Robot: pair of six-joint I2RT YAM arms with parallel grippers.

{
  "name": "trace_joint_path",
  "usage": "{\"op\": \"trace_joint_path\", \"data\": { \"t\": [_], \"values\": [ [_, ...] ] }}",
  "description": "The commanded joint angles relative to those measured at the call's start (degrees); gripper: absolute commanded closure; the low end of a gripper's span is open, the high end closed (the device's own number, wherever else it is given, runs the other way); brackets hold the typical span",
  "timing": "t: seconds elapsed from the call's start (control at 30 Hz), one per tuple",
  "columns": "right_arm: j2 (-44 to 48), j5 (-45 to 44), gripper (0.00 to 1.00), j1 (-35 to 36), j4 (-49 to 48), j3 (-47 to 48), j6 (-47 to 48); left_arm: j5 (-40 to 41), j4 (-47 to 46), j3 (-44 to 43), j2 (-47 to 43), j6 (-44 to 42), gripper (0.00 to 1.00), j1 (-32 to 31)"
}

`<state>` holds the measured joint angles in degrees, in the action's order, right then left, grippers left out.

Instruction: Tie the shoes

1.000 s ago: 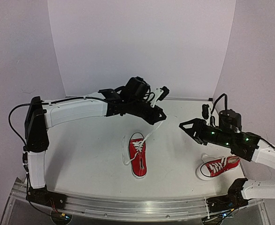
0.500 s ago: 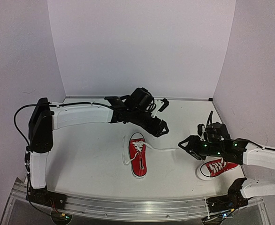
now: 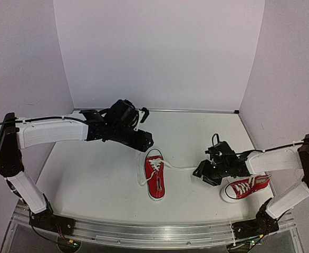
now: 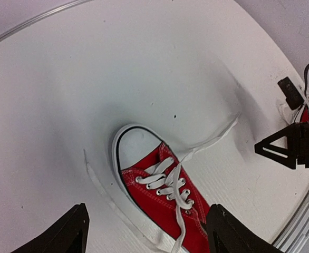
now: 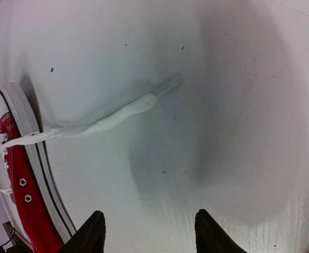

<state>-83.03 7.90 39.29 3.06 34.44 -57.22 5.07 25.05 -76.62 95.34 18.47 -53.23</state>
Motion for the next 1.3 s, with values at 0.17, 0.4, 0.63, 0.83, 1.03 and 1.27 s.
{"op": "trace_joint_path", "data": {
  "t": [0.17, 0.4, 0.63, 0.83, 1.03, 1.27],
  "values": [
    [-12.05, -3.07, 0.39, 0.17, -1.27, 11.55, 2.45, 2.82, -1.66, 11.96, -9.8, 7.05, 0.19, -0.12],
    [-20.92, -5.84, 0.38, 0.16, 4.88, 19.64, 3.02, 3.14, -2.41, 18.99, -14.57, 10.33, 0.18, -0.21],
    [-26.17, -12.13, 0.38, 0.17, 13.56, 26.75, 3.67, 5.18, -2.54, 22.57, -19.06, 11.77, 0.18, -0.3],
    [-31.54, -17.65, 0.47, 0.18, 20.84, 31.39, 9.48, 7.08, -0.93, 22.67, -20.18, 11.07, 0.18, -0.39],
    [-34.11, -19.97, 0.58, 0.16, 22.68, 32.56, 11.43, 7.02, -2.36, 26.57, -22.48, 12.62, 0.18, -0.39],
    [-36.27, -15.59, 0.92, 0.17, 22.63, 33.33, 11.9, 6.41, -3.18, 28.54, -18.74, 10.61, 0.23, -0.39]
  ]
}}
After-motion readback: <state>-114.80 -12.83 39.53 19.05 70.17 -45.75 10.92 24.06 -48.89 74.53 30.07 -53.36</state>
